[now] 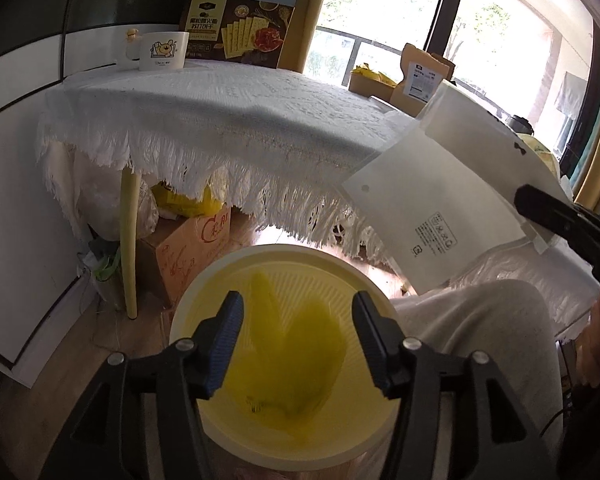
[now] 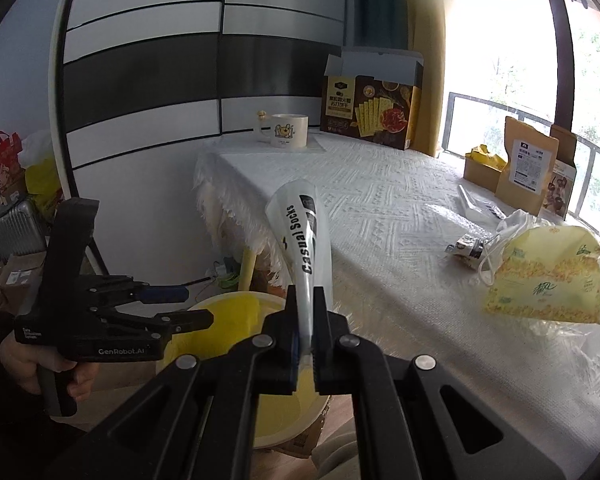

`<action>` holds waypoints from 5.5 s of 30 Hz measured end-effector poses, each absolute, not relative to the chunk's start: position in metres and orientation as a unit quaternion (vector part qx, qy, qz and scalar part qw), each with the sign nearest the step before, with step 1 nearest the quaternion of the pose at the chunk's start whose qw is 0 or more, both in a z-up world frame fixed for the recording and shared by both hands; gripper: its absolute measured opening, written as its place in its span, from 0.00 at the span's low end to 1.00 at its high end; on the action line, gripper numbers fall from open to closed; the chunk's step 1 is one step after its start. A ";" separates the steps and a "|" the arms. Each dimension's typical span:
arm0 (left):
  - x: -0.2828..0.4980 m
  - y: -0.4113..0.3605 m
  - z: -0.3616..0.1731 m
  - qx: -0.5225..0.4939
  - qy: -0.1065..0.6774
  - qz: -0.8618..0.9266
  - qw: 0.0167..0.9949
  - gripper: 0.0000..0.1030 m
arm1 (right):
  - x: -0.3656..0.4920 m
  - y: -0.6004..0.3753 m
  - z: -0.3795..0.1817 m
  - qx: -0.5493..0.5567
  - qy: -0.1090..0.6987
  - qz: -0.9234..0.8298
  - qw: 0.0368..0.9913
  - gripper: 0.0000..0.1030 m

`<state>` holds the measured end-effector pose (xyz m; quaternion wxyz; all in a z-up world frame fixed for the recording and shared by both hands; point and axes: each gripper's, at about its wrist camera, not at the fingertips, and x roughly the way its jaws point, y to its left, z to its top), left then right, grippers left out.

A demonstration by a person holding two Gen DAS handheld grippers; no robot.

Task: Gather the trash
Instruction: 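Drop the yellow bag into the wastebasket with the left tool while the right tool carries the box over, then open the right tool to drop the socks box into the wastebasket, then move the right tool to the plastic-wrapped tissue pack and grasp it, then lift the tissue pack off the table with the right tool, then grasp the clear plastic wrapper with the left tool while the right tool holds the tissue pack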

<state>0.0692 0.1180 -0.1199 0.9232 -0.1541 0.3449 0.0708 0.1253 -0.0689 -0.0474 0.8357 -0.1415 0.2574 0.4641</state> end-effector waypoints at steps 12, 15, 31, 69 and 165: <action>0.058 0.128 -0.114 -0.153 0.326 0.095 0.928 0.56 | 0.126 -0.050 -0.064 -0.141 0.282 0.494 0.810 0.04; 0.053 0.134 -0.114 -0.159 0.325 0.102 0.927 0.56 | 0.129 -0.045 -0.072 -0.134 0.297 0.503 0.801 0.07; 0.047 0.138 -0.104 -0.153 0.312 0.111 0.931 0.56 | 0.136 -0.047 -0.076 -0.119 0.312 0.489 0.806 0.53; 0.130 0.036 -0.047 -0.070 0.262 0.037 0.962 0.56 | 0.194 -0.199 -0.001 -0.070 0.183 0.328 0.924 0.53; 0.234 -0.113 -0.051 0.018 0.239 -0.138 0.961 0.31 | 0.228 -0.347 -0.014 -0.012 0.185 0.194 0.963 0.17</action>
